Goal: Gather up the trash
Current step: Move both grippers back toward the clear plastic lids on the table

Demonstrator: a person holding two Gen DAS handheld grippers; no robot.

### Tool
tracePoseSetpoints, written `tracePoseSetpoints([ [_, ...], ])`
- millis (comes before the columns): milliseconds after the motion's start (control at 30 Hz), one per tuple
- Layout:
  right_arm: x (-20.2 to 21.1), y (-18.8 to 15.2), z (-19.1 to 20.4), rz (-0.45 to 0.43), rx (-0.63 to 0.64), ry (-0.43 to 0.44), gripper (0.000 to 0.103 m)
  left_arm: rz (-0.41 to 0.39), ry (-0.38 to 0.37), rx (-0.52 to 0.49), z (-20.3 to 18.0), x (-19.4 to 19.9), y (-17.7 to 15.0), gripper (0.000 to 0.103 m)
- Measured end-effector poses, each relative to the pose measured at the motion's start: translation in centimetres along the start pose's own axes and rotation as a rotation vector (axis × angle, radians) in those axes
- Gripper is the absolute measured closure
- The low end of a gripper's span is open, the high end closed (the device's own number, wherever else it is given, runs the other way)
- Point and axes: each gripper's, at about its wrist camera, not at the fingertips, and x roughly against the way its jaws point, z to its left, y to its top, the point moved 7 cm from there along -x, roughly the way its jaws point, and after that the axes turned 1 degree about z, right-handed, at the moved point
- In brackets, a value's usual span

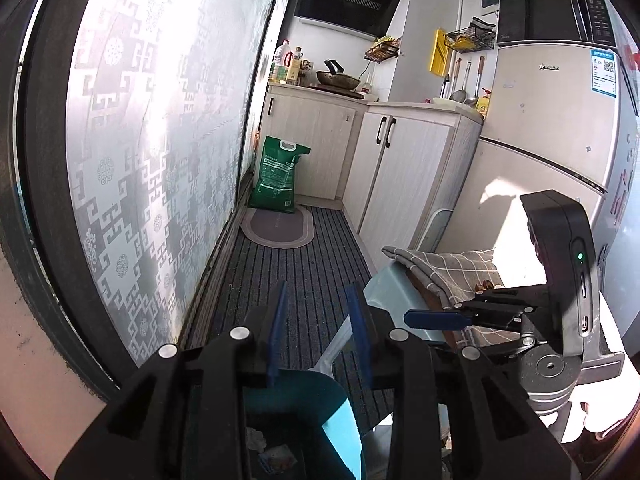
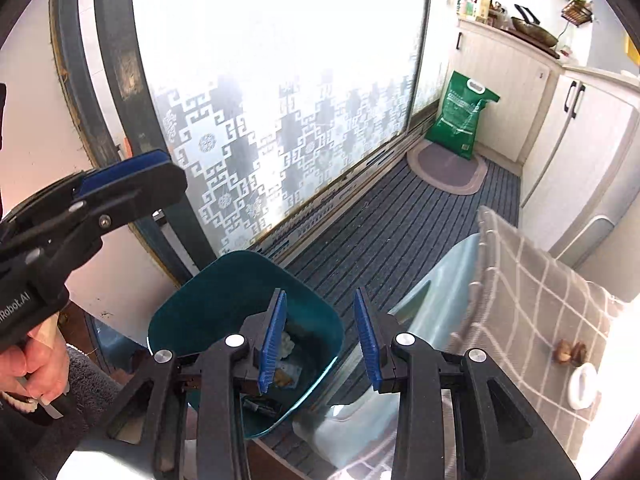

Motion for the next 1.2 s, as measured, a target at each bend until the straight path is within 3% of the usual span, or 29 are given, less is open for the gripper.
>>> tracePoseSetpoints([
  [167, 3.0, 0.0, -4.1, -0.053, -0.074, -0.043, 0.067, -0.001, -0.025, -0.024, -2.5, -0.9, 0.4, 0.067],
  [533, 6.9, -2.5, -11.4, -0.108, -0.168, -0.117, 0.049, 0.045, -0.073, -0.091, -8.2, -4.2, -0.2, 0.057],
  [600, 7.2, -2.9, -12.3, -0.116, -0.176, -0.135, 0.040, 0.054, -0.082, -0.095, -9.2, -4.8, -0.4, 0.056],
  [1200, 9.9, -9.5, -23.3, -0.082, -0.302, -0.302, 0.040, 0.160, -0.211, -0.136, -17.8, -9.7, -2.1, 0.050],
])
